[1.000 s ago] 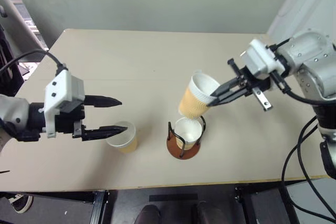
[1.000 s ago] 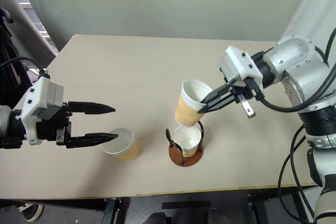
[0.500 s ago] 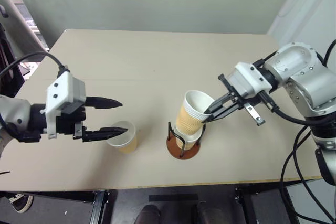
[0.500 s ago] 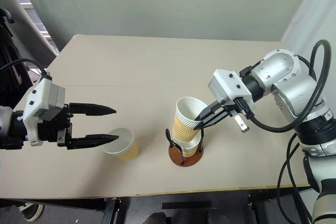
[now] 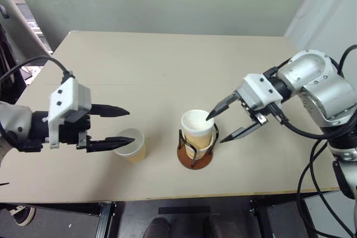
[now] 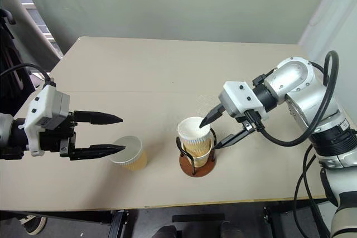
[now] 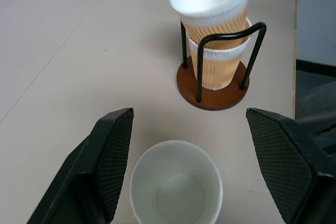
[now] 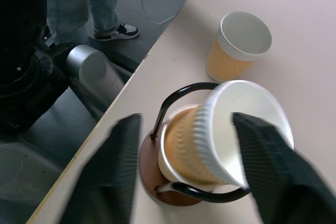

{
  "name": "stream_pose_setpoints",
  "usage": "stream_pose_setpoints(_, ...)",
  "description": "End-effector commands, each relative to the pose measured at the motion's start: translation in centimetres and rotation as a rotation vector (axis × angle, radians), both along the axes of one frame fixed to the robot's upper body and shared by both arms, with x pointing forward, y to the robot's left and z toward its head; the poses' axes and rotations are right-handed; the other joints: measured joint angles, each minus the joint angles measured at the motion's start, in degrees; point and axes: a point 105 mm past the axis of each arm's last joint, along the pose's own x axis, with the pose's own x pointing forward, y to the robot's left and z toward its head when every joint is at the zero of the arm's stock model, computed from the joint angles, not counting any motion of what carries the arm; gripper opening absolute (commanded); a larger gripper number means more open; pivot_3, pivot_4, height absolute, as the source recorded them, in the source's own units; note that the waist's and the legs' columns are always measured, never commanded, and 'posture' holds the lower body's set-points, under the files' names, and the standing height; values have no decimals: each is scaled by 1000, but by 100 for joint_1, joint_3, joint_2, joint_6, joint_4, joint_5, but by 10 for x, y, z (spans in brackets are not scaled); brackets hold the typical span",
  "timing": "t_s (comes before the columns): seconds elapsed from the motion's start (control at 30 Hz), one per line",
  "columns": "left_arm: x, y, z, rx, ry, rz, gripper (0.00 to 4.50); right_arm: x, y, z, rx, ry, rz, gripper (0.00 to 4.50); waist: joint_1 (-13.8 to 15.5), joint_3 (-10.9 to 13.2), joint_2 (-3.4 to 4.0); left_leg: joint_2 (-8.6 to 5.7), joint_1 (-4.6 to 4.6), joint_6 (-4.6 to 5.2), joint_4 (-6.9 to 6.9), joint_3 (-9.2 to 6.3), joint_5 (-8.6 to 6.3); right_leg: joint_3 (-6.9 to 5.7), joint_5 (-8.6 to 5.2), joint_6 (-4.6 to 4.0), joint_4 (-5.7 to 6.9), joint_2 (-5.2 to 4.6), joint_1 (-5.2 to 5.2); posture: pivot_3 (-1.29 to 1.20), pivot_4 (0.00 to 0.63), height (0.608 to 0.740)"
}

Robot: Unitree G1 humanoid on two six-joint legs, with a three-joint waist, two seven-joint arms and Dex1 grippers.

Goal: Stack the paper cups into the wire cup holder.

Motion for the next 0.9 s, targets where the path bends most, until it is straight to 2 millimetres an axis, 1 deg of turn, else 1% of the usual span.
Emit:
stream_pose_setpoints(0.03,1,1,4,43,-28,-14,3669,2,-9,14,36,-37,-48,4406,1,0,0,0,-1,0,0,-1,0,0,0,0,0,0,0,0,150,740)
stream_pose_setpoints(0.13,4,3,1,66,-17,-14,3669,3,-15,17,64,-27,-93,4460,16,0,0,-1,-3,0,0,-4,0,0,0,0,-2,-1,0,0,150,740)
stream_pose_setpoints(0.2,5,6,-6,111,2,-8,3669,5,-20,27,131,-9,-128,4460,17,1,-1,-1,-2,0,0,-7,0,0,0,0,-1,-2,0,0,150,740)
stream_pose_setpoints(0.3,4,8,-15,152,32,-24,3669,0,-37,64,343,110,-153,4460,18,1,-1,-2,-6,0,0,-5,0,1,0,0,-2,-2,-5,0,150,740)
stream_pose_setpoints(0.4,4,6,-30,214,74,-55,3669,-12,-63,97,533,177,-154,4460,63,1,-1,-5,-9,-2,-1,-4,1,1,-3,-4,-5,-1,-5,0,150,740)
stream_pose_setpoints(0.43,4,6,-36,248,87,-64,3669,-19,-70,106,578,196,-149,4460,73,1,-1,-7,-8,-2,-3,-6,1,1,-4,-7,-6,-3,-6,0,150,740)
stream_pose_setpoints(0.53,5,7,-44,296,105,-83,3669,-35,-79,121,639,228,-145,4460,85,1,-2,-6,-7,-3,-8,-6,2,0,-9,-14,-9,-2,-6,0,150,740)
stream_pose_setpoints(0.6,7,11,-54,349,124,-77,3669,-43,-82,122,636,239,-173,4460,81,1,-1,-4,-5,-4,-12,-5,2,0,-11,-15,-8,0,-6,0,150,740)
stream_pose_setpoints(0.67,11,14,-63,394,129,-68,3669,-45,-85,111,597,249,-239,4460,75,1,-2,-3,-1,-4,-14,-4,3,0,-11,-16,-6,0,-6,0,150,740)
stream_pose_setpoints(0.73,14,10,-70,399,130,-80,3669,-43,-90,99,564,251,-326,4460,72,0,-4,-3,1,-4,-13,-5,2,-1,-12,-17,-5,0,-3,0,150,740)
stream_pose_setpoints(0.87,17,1,-78,391,135,-110,3669,-42,-98,96,589,235,-397,4460,57,1,-1,-9,-1,1,-3,-6,-1,2,-11,-16,3,-9,-5,0,150,740)
stream_pose_setpoints(0.9,17,0,-79,392,136,-115,3491,-42,-98,96,590,233,-399,4490,53,1,-1,-10,0,3,-3,-6,-1,3,-11,-16,7,-9,-6,0,150,740)
